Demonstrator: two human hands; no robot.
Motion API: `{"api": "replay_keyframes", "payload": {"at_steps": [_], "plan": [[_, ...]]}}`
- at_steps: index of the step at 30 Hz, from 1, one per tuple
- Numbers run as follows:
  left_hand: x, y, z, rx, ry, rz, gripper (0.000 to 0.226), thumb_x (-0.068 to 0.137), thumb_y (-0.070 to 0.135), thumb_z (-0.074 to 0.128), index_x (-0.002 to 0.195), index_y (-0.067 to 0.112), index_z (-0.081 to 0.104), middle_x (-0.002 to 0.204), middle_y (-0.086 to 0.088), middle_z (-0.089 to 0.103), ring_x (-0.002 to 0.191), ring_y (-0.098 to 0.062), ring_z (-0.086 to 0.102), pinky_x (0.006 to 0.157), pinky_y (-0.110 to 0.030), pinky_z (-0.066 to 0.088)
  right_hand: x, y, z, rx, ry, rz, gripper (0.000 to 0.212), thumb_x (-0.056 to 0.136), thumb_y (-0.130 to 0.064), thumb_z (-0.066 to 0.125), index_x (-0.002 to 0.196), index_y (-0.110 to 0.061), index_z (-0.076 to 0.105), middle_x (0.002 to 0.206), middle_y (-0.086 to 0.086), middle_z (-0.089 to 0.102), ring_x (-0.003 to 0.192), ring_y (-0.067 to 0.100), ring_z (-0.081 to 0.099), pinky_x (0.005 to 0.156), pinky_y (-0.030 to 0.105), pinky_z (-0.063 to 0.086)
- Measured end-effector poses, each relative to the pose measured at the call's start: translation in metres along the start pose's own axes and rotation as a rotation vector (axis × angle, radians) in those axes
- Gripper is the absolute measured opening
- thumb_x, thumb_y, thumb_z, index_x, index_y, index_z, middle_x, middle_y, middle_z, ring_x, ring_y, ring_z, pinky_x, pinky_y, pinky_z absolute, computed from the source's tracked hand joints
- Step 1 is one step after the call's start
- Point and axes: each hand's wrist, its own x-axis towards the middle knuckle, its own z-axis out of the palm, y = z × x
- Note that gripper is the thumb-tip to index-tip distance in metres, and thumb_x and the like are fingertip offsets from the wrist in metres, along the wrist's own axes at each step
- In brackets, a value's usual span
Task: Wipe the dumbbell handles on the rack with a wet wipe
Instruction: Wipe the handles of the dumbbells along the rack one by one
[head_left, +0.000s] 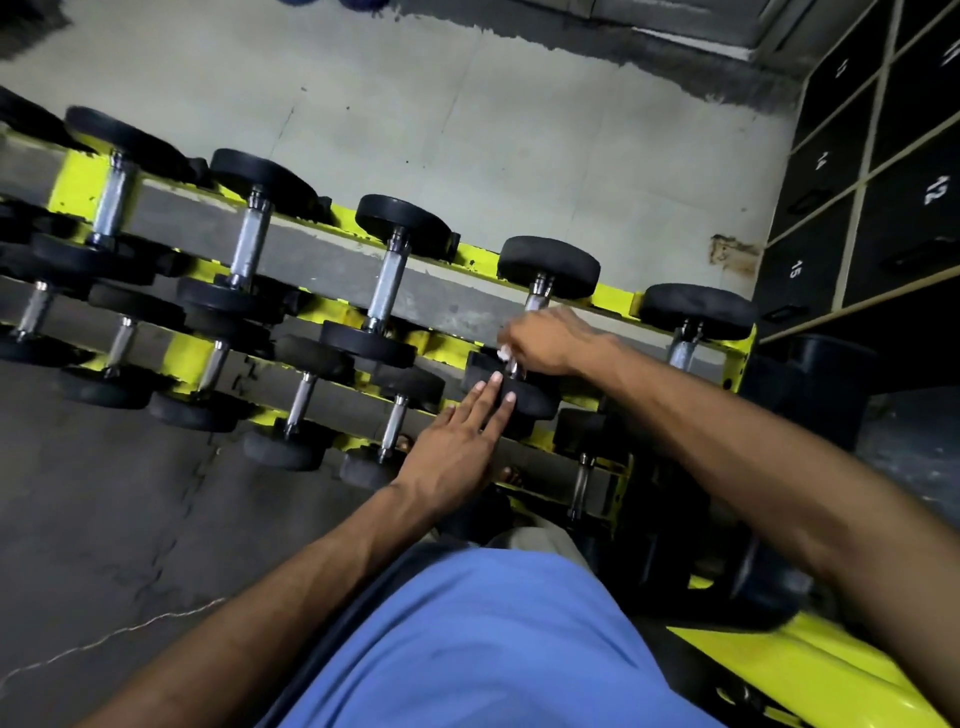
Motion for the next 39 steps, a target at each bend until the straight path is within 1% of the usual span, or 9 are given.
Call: {"api": "replay_keyframes", "payload": {"at_steps": [3,7,12,16,21,23,25,29,39], "plan": [[0.0,0.004,0.007,-0.014,0.017,-0.033,0.085,0.105,0.018,0.048,0.167,0.014,-0.01,0.171,-0.012,-0.026,0.162,-0.025,-0.011,0.131,-0.041,0.013,0.012,-0.008,0.0,-0.054,-0.036,0.085,0.023,0.094,-0.026,0.049,0.106,-0.021,0.069,0.11,0.005,0.069,0.102,0.032,0.066,0.074,0.035,0.046],[0.001,0.007,0.016,-0.011,0.04,-0.05,0.088,0.102,0.008,0.05,0.167,0.014,-0.01,0.171,-0.012,-0.025,0.162,-0.026,-0.01,0.13,-0.043,0.016,0.006,-0.012,0.001,0.077,-0.227,-0.11,0.02,0.096,-0.031,0.051,0.1,-0.025,0.071,0.104,0.002,0.072,0.099,0.026,0.066,0.068,0.031,0.045],[0.003,0.009,0.022,0.003,0.069,-0.071,0.093,0.1,0.004,0.055,0.167,0.013,-0.009,0.171,-0.013,-0.026,0.162,-0.027,-0.009,0.13,-0.043,0.018,0.004,0.015,-0.02,-0.016,0.065,0.045,0.025,0.091,-0.026,0.055,0.108,-0.03,0.072,0.108,0.0,0.073,0.102,0.028,0.068,0.07,0.031,0.049],[0.003,0.012,0.023,0.006,0.065,-0.073,0.099,0.099,0.007,0.061,0.167,0.012,-0.01,0.17,-0.014,-0.026,0.162,-0.028,-0.009,0.13,-0.043,0.019,-0.022,-0.001,0.003,0.14,-0.007,-0.125,0.022,0.093,-0.024,0.054,0.104,-0.026,0.072,0.102,0.0,0.074,0.097,0.026,0.069,0.073,0.031,0.053],[0.002,0.01,0.017,0.003,0.036,-0.066,0.091,0.099,0.005,0.051,0.166,0.011,-0.011,0.17,-0.015,-0.027,0.162,-0.028,-0.011,0.13,-0.041,0.017,-0.02,0.012,-0.004,0.235,0.246,-0.111,0.011,0.083,-0.01,0.067,0.083,-0.018,0.074,0.095,0.005,0.069,0.094,0.026,0.065,0.067,0.017,0.03],[0.0,0.01,0.016,0.005,0.025,-0.064,0.097,0.098,0.012,0.058,0.166,0.011,-0.01,0.17,-0.015,-0.027,0.162,-0.027,-0.01,0.13,-0.04,0.018,-0.028,0.004,0.014,0.404,0.293,0.006,0.009,0.08,-0.012,0.069,0.083,-0.019,0.072,0.091,0.003,0.066,0.091,0.026,0.062,0.082,0.025,0.04],[0.0,0.01,0.016,0.006,0.027,-0.058,0.101,0.097,0.018,0.063,0.166,0.011,-0.01,0.17,-0.015,-0.026,0.162,-0.027,-0.01,0.129,-0.04,0.021,-0.039,-0.012,0.039,0.583,0.284,0.214,0.005,0.081,-0.019,0.067,0.082,-0.025,0.067,0.087,-0.004,0.067,0.085,0.021,0.062,0.077,0.037,0.053],[0.002,0.014,0.016,-0.014,0.039,-0.055,0.095,0.099,0.014,0.058,0.166,0.01,-0.009,0.171,-0.016,-0.026,0.162,-0.029,-0.01,0.129,-0.041,0.021,-0.041,-0.018,0.059,0.847,0.326,0.594,0.005,0.083,-0.019,0.072,0.078,-0.019,0.07,0.077,-0.008,0.07,0.074,0.014,0.066,0.065,0.026,0.049],[0.001,0.011,0.018,0.022,0.05,-0.046,0.094,0.101,0.014,0.058,0.166,0.011,-0.01,0.171,-0.014,-0.026,0.162,-0.028,-0.01,0.126,-0.039,0.023,-0.032,-0.018,0.087,1.271,0.242,0.827,0.006,0.087,-0.013,0.067,0.084,-0.019,0.066,0.083,0.0,0.071,0.077,0.018,0.063,0.069,0.031,0.05]]}}
